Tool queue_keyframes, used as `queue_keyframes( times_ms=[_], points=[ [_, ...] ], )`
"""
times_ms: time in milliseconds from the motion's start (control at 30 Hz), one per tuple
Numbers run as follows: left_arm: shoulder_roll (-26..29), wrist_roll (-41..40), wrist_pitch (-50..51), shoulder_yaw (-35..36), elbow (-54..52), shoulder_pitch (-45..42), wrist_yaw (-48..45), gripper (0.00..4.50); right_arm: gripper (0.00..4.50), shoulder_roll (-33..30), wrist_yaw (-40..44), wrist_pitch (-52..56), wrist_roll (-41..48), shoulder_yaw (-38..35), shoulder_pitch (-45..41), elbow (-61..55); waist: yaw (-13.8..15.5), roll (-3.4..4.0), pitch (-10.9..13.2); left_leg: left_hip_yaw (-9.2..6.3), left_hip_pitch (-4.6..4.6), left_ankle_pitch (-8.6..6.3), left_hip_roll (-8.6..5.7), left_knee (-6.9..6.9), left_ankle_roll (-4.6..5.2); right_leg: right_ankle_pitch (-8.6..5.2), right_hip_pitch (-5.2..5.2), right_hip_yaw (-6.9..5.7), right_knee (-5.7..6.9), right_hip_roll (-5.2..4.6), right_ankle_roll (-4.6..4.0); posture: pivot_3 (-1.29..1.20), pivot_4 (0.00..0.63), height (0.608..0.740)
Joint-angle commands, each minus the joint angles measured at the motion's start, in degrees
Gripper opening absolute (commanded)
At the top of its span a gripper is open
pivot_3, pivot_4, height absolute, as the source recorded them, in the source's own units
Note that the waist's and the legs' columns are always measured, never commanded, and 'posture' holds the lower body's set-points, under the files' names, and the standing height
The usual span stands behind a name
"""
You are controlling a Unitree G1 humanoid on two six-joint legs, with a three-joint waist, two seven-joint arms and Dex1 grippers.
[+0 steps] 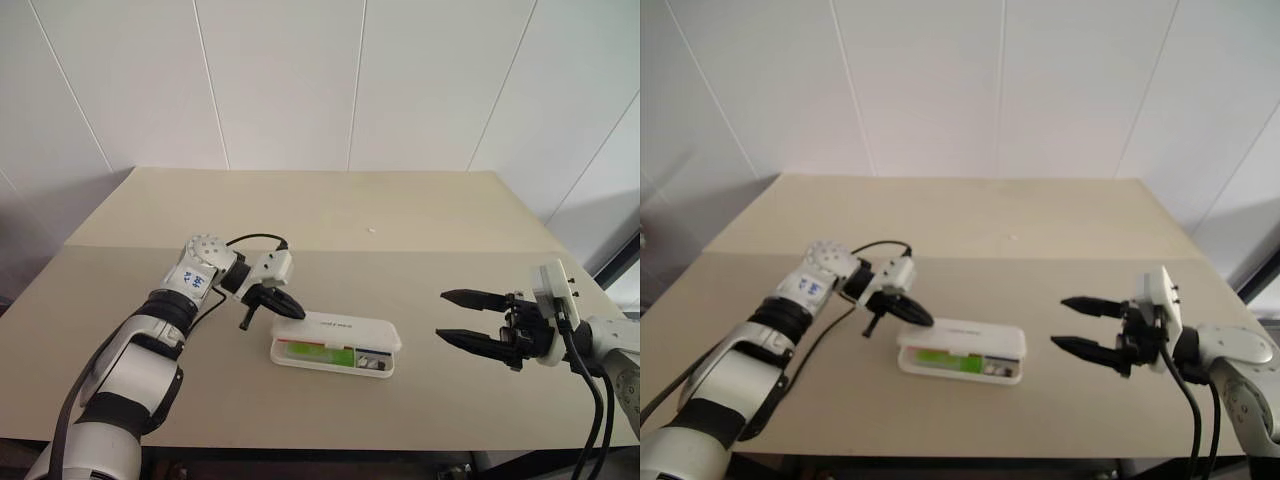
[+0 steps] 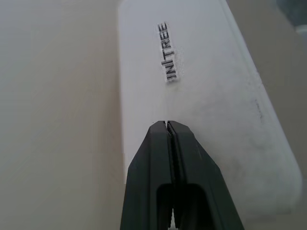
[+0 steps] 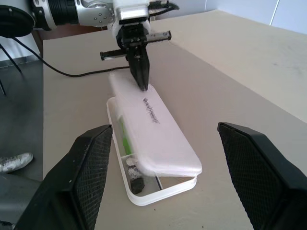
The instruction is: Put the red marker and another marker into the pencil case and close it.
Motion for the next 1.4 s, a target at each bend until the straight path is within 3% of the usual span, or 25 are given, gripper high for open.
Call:
queue_keyframes(
  times_ms=[33, 467, 767, 933, 1033, 1100, 1300, 1400],
  points=[
    [0.7, 2.44, -3.43, -1.54, -2.15, 0.52, -6.42, 0.03, 4.5, -0.02, 1.5, -0.93, 1.15, -0.23, -0.98, -0.02, 0.07, 0.0, 0.0, 0.0, -0.01, 0.0, -0.01, 0.02, 0.0, 0.0, 0.0, 0.0, 0.0, 0.0, 0.0, 0.0, 0.15, 0.74],
    [-2.09, 12.08, -11.25, -4.42, 0.44, 0.7, -3.34, 0.03, 4.5, -2.0, 11.98, -6.81, -0.46, -1.09, -4.46, 12.38, 0.07, 0.01, -0.01, 0.01, 0.04, -0.02, -0.03, 0.28, 0.03, 0.01, 0.15, 0.0, 0.04, -0.01, 0.01, 0.0, 0.15, 0.74],
    [-5.17, 17.79, -18.61, -5.25, 6.4, -1.67, 0.59, 0.03, 4.5, -1.76, 11.75, -8.02, -2.29, 0.2, -6.68, 14.11, 0.06, 0.12, -0.07, 0.01, 0.5, -0.03, -0.03, 0.39, 0.06, -0.05, 0.84, 0.01, -0.21, 0.0, 0.0, 0.0, 0.15, 0.74],
    [-7.83, 8.11, -16.95, 4.55, 7.55, -2.31, -1.26, 0.03, 4.5, -1.21, 10.13, -7.36, -1.9, 0.79, -7.65, 12.29, 0.03, 0.11, -0.05, 0.08, 0.72, -0.07, -0.04, 0.38, 0.12, -0.31, 1.16, 0.08, -0.52, -0.02, -0.51, 0.0, 0.15, 0.74],
    [-8.37, 0.19, -9.24, 12.11, 5.18, -2.29, -1.74, 0.03, 4.5, -1.0, 9.14, -6.69, -1.36, 0.97, -8.45, 10.98, -0.13, 0.09, 0.01, 0.05, 0.4, -0.06, -0.02, 0.37, 0.12, 0.05, 0.79, 0.08, -0.39, 0.0, 0.16, 0.0, 0.15, 0.74],
    [-8.45, -4.11, -2.92, 16.87, 2.85, -2.01, 1.34, 0.03, 4.5, -1.06, 9.0, -6.41, -1.22, 1.06, -8.75, 10.66, -0.15, 0.09, 0.01, 0.02, 0.13, -0.07, 0.0, 0.37, 0.12, 0.05, 0.42, 0.07, -0.2, 0.02, 0.17, 0.0, 0.15, 0.74],
    [-5.8, -8.25, 5.27, 24.39, -8.33, 4.67, 8.58, 0.03, 4.5, -1.52, 9.33, -5.62, -1.67, 1.8, -10.45, 11.82, -0.16, 0.1, 0.02, 0.0, -0.02, -0.11, -0.02, 0.28, 0.13, -0.15, -0.04, 0.08, 0.27, 0.0, 0.15, 0.0, 0.15, 0.74],
    [-4.92, -11.12, 4.15, 28.64, -14.29, 9.51, 11.59, 0.03, 4.5, -1.54, 9.28, -5.22, -1.94, 2.44, -11.65, 12.5, -0.08, 0.1, 0.02, 0.01, -0.03, -0.11, -0.02, 0.32, 0.12, -0.15, -0.03, 0.08, 0.28, -0.02, 0.15, 0.0, 0.15, 0.74]
  ],
)
